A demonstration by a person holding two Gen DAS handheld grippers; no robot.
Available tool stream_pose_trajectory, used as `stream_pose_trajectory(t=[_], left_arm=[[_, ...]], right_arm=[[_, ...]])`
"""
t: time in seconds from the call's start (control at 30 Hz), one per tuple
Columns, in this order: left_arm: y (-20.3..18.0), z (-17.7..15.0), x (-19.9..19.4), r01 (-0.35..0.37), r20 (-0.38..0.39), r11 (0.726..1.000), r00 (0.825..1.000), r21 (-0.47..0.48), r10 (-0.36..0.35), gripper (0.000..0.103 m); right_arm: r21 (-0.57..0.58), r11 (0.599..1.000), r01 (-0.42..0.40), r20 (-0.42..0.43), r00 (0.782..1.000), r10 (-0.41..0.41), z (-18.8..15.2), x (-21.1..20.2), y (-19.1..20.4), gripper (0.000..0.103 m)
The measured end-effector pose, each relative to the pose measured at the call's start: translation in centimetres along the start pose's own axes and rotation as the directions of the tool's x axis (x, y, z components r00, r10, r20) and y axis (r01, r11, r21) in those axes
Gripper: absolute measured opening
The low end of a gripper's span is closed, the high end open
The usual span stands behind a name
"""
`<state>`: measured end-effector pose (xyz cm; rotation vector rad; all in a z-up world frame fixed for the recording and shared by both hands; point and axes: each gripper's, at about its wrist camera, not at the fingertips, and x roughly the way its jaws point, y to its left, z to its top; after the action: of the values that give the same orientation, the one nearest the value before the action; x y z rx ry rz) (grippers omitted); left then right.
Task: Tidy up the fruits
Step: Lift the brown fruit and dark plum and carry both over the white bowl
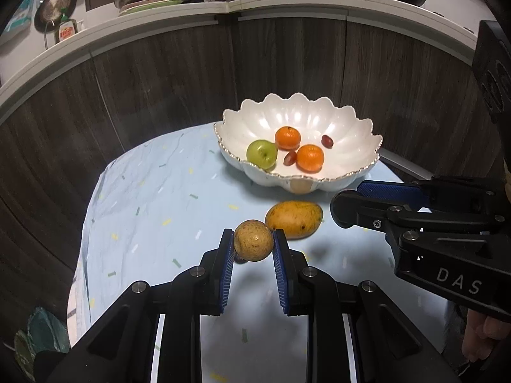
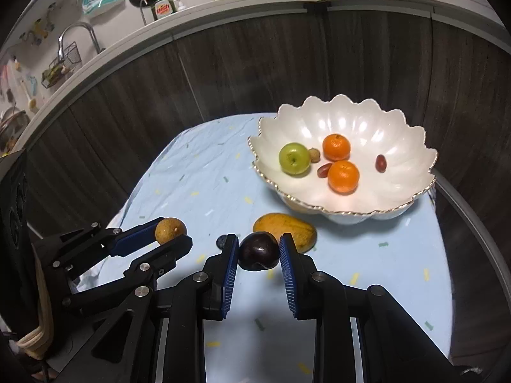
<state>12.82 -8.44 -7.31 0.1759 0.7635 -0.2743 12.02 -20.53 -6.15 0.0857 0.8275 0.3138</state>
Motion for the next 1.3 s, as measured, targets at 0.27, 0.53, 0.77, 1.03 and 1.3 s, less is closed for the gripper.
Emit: stream_pose_trajectory(t=[0.27, 0.53, 0.77, 1.03, 1.3], left_arm=[[-0.8, 2.4, 0.2, 0.01, 0.028, 1.0, 1.0, 0.013, -0.011, 0.024], [-1.2, 4.9, 0.7, 0.015, 0.057, 1.0, 0.998, 0.026, -0.016, 0.024], [-1.5, 7.1, 1.3, 0.015, 0.087, 0.999, 0.996, 0.039, -0.018, 0.024], [-1.6, 9.4, 2.6, 0.01, 0.106, 0.999, 0.994, 0.037, -0.014, 0.024], [-1.8, 10.4, 4.1, 0.009, 0.104, 0.999, 0.994, 0.04, -0.013, 0.024]], right_arm=[[0.023, 1.0, 0.018, 0.044, 0.999, -0.019, 1.5, -1.1, -1.3, 0.028], [0.052, 0.998, 0.031, 0.083, 0.996, -0.035, 3.2, -1.5, -2.8, 0.028], [0.068, 0.996, 0.049, 0.12, 0.991, -0.057, 5.0, -1.7, -4.2, 0.028], [0.08, 0.994, 0.075, 0.151, 0.985, -0.087, 6.8, -1.5, -5.4, 0.028], [0.113, 0.99, 0.085, 0.159, 0.982, -0.103, 7.4, -0.8, -6.9, 0.028]])
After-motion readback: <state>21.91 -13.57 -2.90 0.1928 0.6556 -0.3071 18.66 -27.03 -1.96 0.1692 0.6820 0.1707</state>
